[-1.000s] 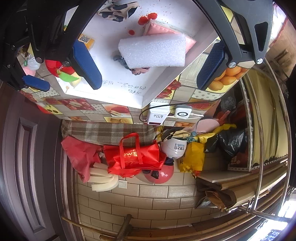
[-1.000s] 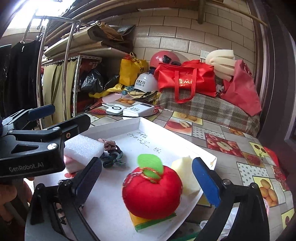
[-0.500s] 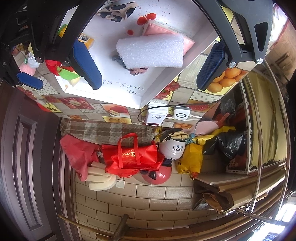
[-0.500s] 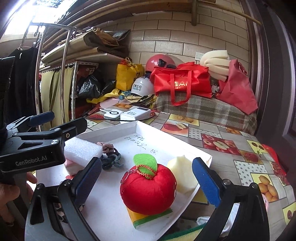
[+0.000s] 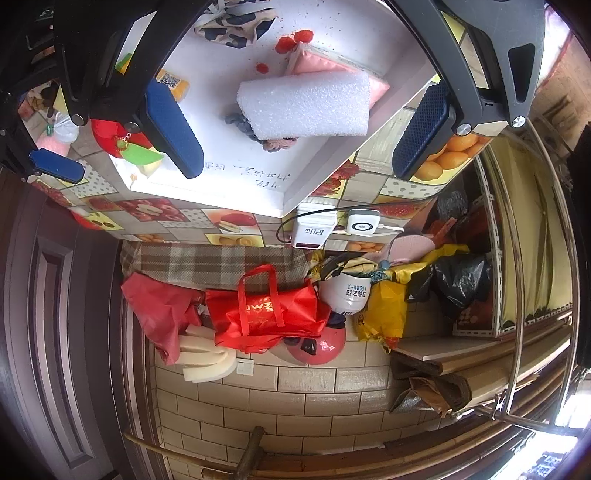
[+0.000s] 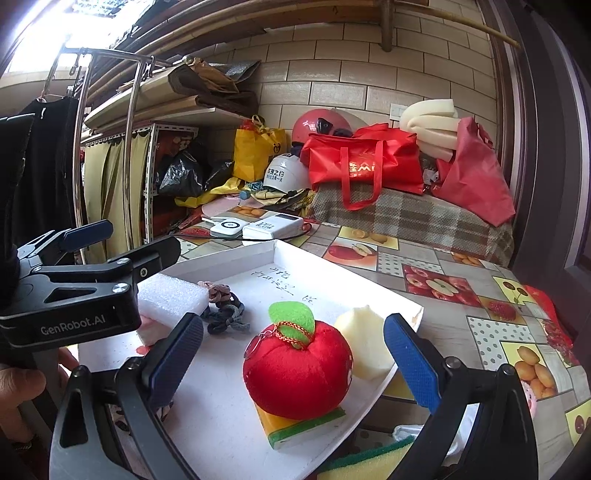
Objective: Organize soft objects
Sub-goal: 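Move both open tools back toward the remaining soft items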
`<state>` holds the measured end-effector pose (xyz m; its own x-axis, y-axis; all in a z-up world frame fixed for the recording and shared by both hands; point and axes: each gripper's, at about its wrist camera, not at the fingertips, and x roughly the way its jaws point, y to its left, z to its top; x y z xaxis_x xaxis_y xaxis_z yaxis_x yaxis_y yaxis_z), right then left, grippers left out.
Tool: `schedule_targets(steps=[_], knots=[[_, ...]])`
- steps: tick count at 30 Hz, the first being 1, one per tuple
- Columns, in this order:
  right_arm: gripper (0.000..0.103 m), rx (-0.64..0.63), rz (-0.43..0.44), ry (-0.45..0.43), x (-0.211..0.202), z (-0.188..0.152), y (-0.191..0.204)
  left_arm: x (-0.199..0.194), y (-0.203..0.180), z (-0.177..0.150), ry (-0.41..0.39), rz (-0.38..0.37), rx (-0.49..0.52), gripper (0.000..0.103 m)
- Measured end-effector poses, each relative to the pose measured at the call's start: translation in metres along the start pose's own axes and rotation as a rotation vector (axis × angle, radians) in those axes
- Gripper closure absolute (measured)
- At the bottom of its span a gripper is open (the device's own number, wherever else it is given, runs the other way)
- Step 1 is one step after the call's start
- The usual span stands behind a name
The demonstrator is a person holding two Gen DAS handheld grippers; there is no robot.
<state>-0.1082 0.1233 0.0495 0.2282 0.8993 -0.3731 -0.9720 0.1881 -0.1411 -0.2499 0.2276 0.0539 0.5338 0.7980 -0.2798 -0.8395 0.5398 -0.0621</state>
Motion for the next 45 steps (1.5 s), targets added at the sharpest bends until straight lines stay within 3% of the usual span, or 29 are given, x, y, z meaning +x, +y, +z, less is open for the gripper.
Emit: schedule_targets(steps=[10, 16, 26, 32, 35, 37, 41, 44, 45], knots=[[0.004, 0.041, 0.048, 0.006, -0.029, -0.015, -0.020, -0.013, -0.019, -0.006, 0.005, -0.027, 0.047, 0.000], [0.004, 0.084, 0.025, 0.017, -0.044, -0.024, -0.046, -0.019, -0.027, -0.008, 0.012, -0.040, 0.043, 0.000], [0.004, 0.158, -0.194, 0.031, -0.079, -0.046, -0.128, -0.027, -0.044, -0.009, 0.021, -0.098, 0.064, 0.000], [0.004, 0.301, -0.290, 0.125, -0.081, -0.062, -0.200, -0.035, -0.077, -0.013, 0.062, -0.272, 0.128, 0.000], [0.004, 0.414, -0.222, 0.141, -0.084, -0.072, -0.220, -0.046, -0.112, -0.019, 0.085, -0.385, 0.215, 0.000], [0.005, 0.403, -0.137, 0.161, -0.086, -0.074, -0.214, -0.053, -0.131, -0.022, 0.091, -0.436, 0.265, 0.000], [0.005, 0.293, 0.071, 0.235, -0.083, -0.074, -0.174, -0.053, -0.156, -0.026, 0.131, -0.478, 0.342, 0.000], [0.006, 0.136, 0.103, 0.337, -0.066, -0.073, -0.135, -0.048, -0.162, -0.028, 0.164, -0.473, 0.359, 0.000], [0.011, 0.088, 0.091, 0.384, -0.057, -0.074, -0.125, -0.046, -0.162, -0.028, 0.170, -0.474, 0.356, 0.000]])
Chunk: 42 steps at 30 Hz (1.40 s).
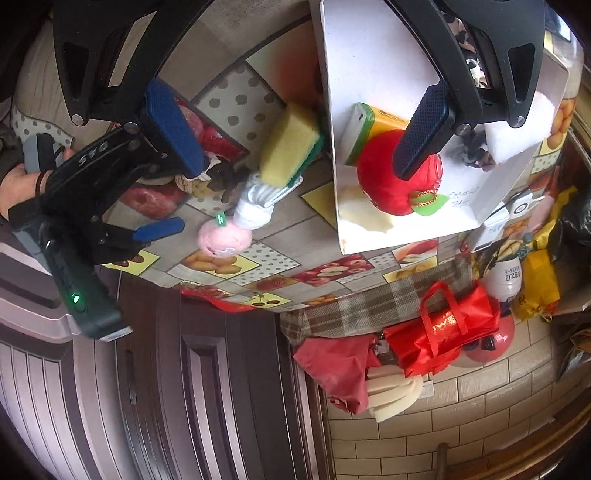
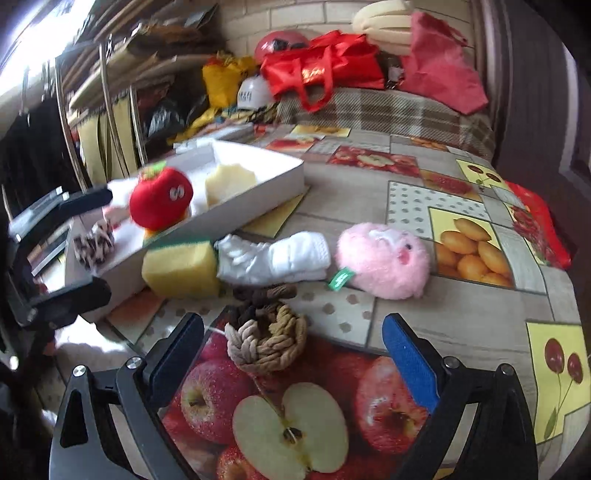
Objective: Organize soft objects
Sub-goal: 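Move both open tools back toward the remaining soft items, then grasp the yellow-green sponge with the left tool while the right tool grasps the rope ball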
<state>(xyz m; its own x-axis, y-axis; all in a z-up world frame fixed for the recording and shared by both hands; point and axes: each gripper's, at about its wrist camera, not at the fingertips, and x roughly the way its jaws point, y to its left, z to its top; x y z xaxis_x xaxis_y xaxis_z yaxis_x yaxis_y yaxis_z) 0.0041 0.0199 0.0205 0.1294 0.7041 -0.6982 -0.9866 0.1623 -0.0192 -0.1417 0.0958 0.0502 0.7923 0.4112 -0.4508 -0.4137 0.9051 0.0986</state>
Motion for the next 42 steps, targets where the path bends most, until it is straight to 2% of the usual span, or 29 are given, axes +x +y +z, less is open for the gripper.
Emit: schedule_targets(steps=[2, 3, 4, 7, 10, 13, 15, 18, 23, 25, 26, 30, 34, 36, 40, 42], knots=[[0.036, -0.038, -0.012, 0.097, 0.022, 0.001, 0.010, 0.003, 0.002, 0.000, 0.014, -0.004, -0.011, 0.000], [0.046, -0.030, 0.006, 0.102, 0.024, 0.002, 0.009, 0.004, 0.004, -0.001, 0.023, -0.008, -0.017, 0.000], [0.067, -0.016, 0.020, 0.095, 0.022, 0.002, 0.006, 0.006, 0.005, -0.001, 0.032, -0.011, -0.023, 0.000], [0.067, 0.070, 0.049, 0.059, 0.013, -0.001, -0.011, 0.014, 0.005, -0.001, 0.071, -0.029, -0.020, 0.000], [0.067, 0.227, 0.121, -0.007, 0.001, -0.007, -0.041, 0.025, -0.005, 0.000, 0.121, -0.055, 0.029, 0.001], [0.067, 0.377, 0.190, -0.033, -0.001, -0.015, -0.068, 0.035, -0.017, 0.004, 0.134, -0.041, 0.088, 0.001], [0.067, 0.429, 0.216, -0.042, -0.002, -0.017, -0.076, 0.043, -0.021, 0.007, 0.145, -0.031, 0.108, 0.001], [0.067, 0.422, 0.225, -0.045, -0.003, -0.015, -0.073, 0.057, -0.022, 0.010, 0.176, -0.017, 0.117, 0.001], [0.066, 0.424, 0.244, -0.047, -0.003, -0.016, -0.079, 0.073, -0.029, 0.009, 0.237, -0.009, 0.165, 0.009], [0.066, 0.447, 0.255, -0.048, 0.000, -0.017, -0.083, 0.077, -0.034, 0.006, 0.286, -0.036, 0.171, 0.030], [0.066, 0.455, 0.258, -0.049, 0.000, -0.018, -0.085, 0.077, -0.035, 0.004, 0.290, -0.019, 0.181, 0.030], [0.064, 0.456, 0.257, -0.057, -0.001, -0.018, -0.086, 0.070, -0.034, 0.003, 0.277, -0.032, 0.154, 0.040], [0.064, 0.458, 0.258, -0.056, -0.001, -0.018, -0.086, 0.074, -0.024, 0.003, 0.303, -0.017, 0.098, 0.040], [0.064, 0.457, 0.258, -0.054, -0.001, -0.018, -0.086, 0.075, -0.026, 0.002, 0.307, -0.013, 0.110, 0.040], [0.064, 0.462, 0.258, -0.052, -0.001, -0.018, -0.086, 0.070, -0.038, -0.001, 0.308, -0.060, 0.154, 0.040], [0.064, 0.466, 0.259, -0.051, 0.000, -0.018, -0.087, 0.070, -0.040, -0.002, 0.314, -0.054, 0.158, 0.041]])
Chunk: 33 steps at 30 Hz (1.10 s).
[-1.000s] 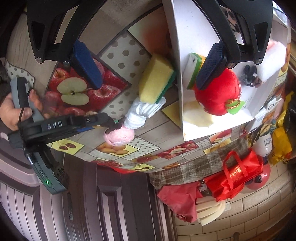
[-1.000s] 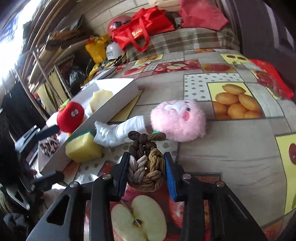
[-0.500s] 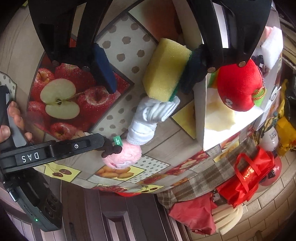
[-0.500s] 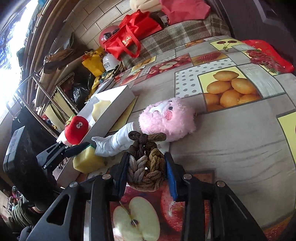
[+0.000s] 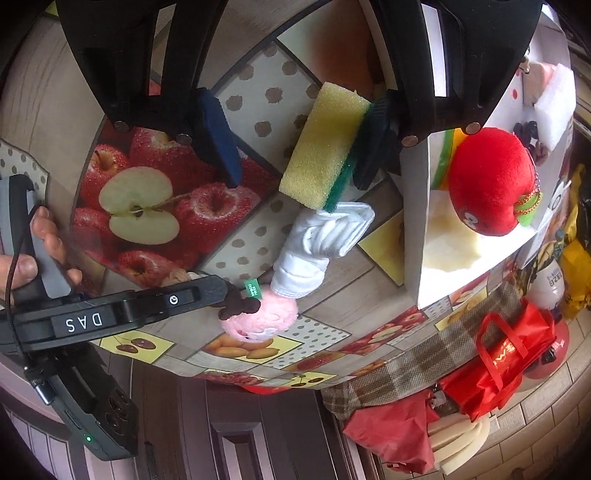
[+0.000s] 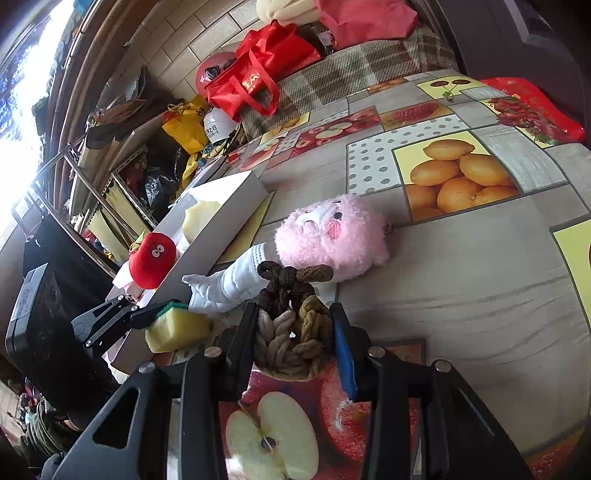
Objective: Organize soft objects
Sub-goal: 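Grasp the yellow-green sponge with the left tool while the right tool grasps the rope ball, then carry the sponge and rope ball over the white box with both tools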
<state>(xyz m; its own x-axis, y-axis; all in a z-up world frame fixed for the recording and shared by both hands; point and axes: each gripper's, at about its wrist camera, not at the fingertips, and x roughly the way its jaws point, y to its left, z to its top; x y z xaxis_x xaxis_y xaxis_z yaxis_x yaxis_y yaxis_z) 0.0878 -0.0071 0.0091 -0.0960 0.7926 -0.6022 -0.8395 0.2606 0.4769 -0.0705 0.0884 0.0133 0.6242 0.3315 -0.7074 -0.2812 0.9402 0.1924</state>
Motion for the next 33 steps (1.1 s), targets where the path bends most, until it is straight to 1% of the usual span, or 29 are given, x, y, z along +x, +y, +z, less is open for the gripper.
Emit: schedule_targets(steps=[3, 5, 6, 7, 8, 9, 13, 16, 19, 20, 22, 24, 28, 30, 33], knots=[[0.064, 0.002, 0.000, 0.002, 0.001, 0.000, -0.001, 0.005, 0.007, 0.000, 0.023, 0.010, -0.036, 0.041], [0.064, 0.003, -0.001, 0.002, 0.001, 0.000, 0.000, 0.007, 0.008, 0.000, 0.033, 0.003, -0.044, 0.042], [0.064, 0.003, -0.001, 0.002, 0.001, 0.000, 0.000, 0.007, 0.008, 0.000, 0.036, 0.003, -0.043, 0.045], [0.064, 0.002, -0.001, 0.002, 0.001, 0.000, 0.000, 0.008, 0.008, 0.000, 0.037, 0.001, -0.043, 0.055], [0.064, 0.001, -0.001, 0.001, 0.001, 0.000, -0.001, 0.008, 0.009, 0.000, 0.038, 0.003, -0.046, 0.062], [0.064, 0.001, 0.000, 0.001, 0.001, 0.000, -0.001, 0.008, 0.010, -0.001, 0.042, 0.012, -0.049, 0.070], [0.064, 0.002, -0.001, 0.000, 0.001, 0.000, 0.000, 0.007, 0.010, -0.003, 0.037, 0.017, -0.043, 0.074], [0.064, 0.001, 0.001, -0.004, 0.000, 0.000, -0.001, 0.003, 0.007, -0.003, 0.016, 0.028, -0.026, 0.075], [0.064, -0.010, 0.006, -0.019, -0.003, 0.000, 0.001, -0.006, 0.004, -0.004, -0.029, 0.027, -0.015, 0.076], [0.065, -0.024, 0.007, -0.033, -0.005, 0.000, 0.003, -0.011, 0.004, -0.005, -0.049, 0.021, -0.011, 0.076], [0.065, -0.063, -0.005, -0.078, -0.014, -0.002, 0.011, -0.021, 0.004, -0.006, -0.101, 0.033, -0.015, 0.076], [0.065, -0.117, -0.035, -0.146, -0.025, -0.006, 0.022, -0.032, 0.007, -0.008, -0.160, 0.038, -0.031, 0.076], [0.066, -0.233, -0.127, -0.284, -0.045, -0.017, 0.047, -0.053, 0.018, -0.012, -0.267, 0.058, -0.082, 0.076], [0.066, -0.296, -0.182, -0.333, -0.049, -0.023, 0.060, -0.060, 0.024, -0.016, -0.304, 0.086, -0.087, 0.075], [0.066, -0.330, -0.198, -0.374, -0.049, -0.025, 0.072, -0.068, 0.037, -0.022, -0.340, 0.122, -0.120, 0.075]])
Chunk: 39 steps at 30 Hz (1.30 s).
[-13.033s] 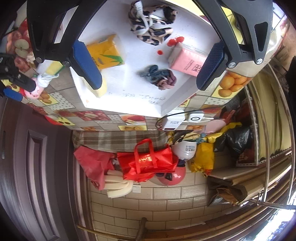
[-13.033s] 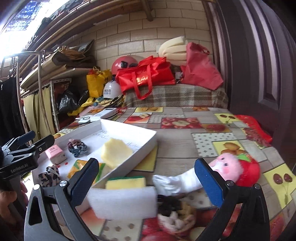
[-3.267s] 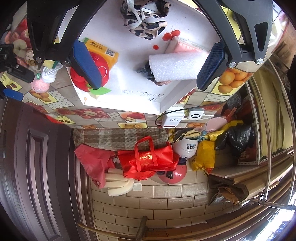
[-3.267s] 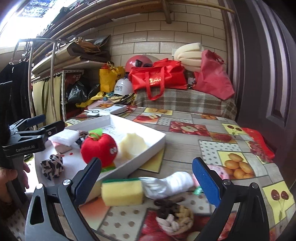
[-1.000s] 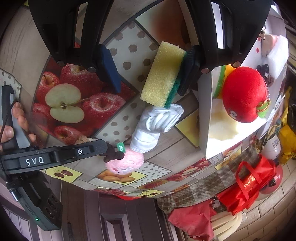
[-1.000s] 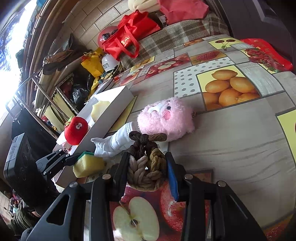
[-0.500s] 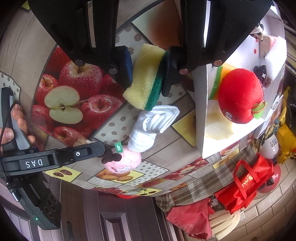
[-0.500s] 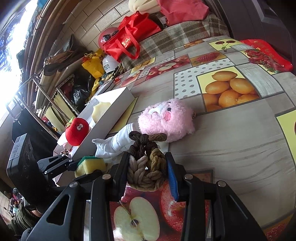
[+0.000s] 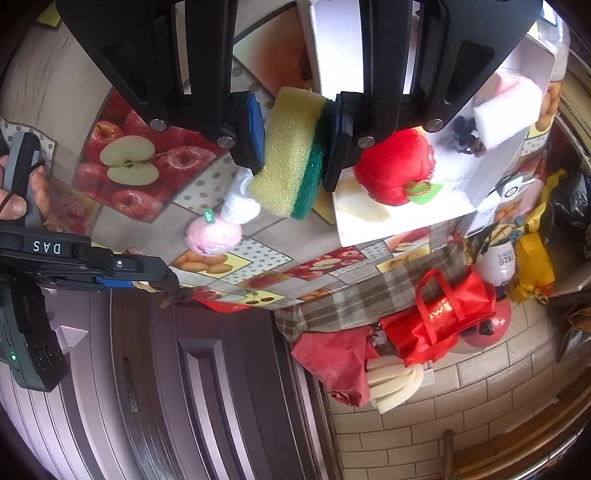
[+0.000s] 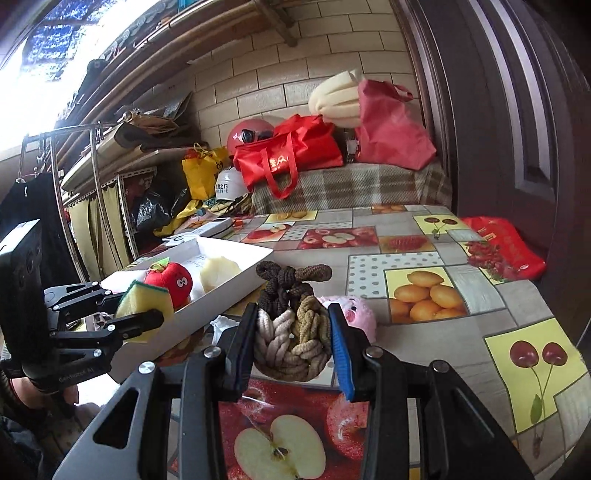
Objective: Organize soft objects
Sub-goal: 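Carry the sponge and rope ball over the white box with both tools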
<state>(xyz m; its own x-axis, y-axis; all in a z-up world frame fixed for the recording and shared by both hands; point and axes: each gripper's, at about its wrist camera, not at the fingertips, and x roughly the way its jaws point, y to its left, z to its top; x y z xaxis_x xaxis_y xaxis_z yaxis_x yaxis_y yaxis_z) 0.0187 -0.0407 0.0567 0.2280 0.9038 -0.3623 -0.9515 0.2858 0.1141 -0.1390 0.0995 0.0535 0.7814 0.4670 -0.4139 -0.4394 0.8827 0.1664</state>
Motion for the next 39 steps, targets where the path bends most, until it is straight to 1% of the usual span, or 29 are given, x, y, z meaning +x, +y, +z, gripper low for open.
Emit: schedule_targets(steps=[7, 10, 14, 19, 24, 30, 39], knots=[[0.066, -0.018, -0.021, -0.026, 0.004, 0.002, 0.013, -0.011, 0.045, -0.010, -0.045, 0.083, -0.118, 0.075], [0.066, -0.030, -0.033, -0.021, 0.008, 0.002, 0.019, -0.013, 0.062, -0.015, -0.052, 0.105, -0.153, 0.075], [0.066, -0.052, -0.037, -0.014, 0.013, 0.002, 0.029, -0.018, 0.081, -0.021, -0.057, 0.142, -0.174, 0.075], [0.066, -0.100, -0.034, -0.002, 0.025, 0.002, 0.051, -0.022, 0.105, -0.029, -0.056, 0.173, -0.241, 0.075], [0.066, -0.144, -0.009, 0.003, 0.035, 0.001, 0.076, -0.022, 0.115, -0.032, -0.049, 0.200, -0.263, 0.075], [0.066, -0.184, 0.018, 0.025, 0.047, 0.001, 0.097, -0.020, 0.122, -0.034, -0.039, 0.208, -0.272, 0.075], [0.066, -0.207, 0.065, 0.073, 0.071, 0.005, 0.121, -0.018, 0.130, -0.036, -0.028, 0.214, -0.289, 0.075]])
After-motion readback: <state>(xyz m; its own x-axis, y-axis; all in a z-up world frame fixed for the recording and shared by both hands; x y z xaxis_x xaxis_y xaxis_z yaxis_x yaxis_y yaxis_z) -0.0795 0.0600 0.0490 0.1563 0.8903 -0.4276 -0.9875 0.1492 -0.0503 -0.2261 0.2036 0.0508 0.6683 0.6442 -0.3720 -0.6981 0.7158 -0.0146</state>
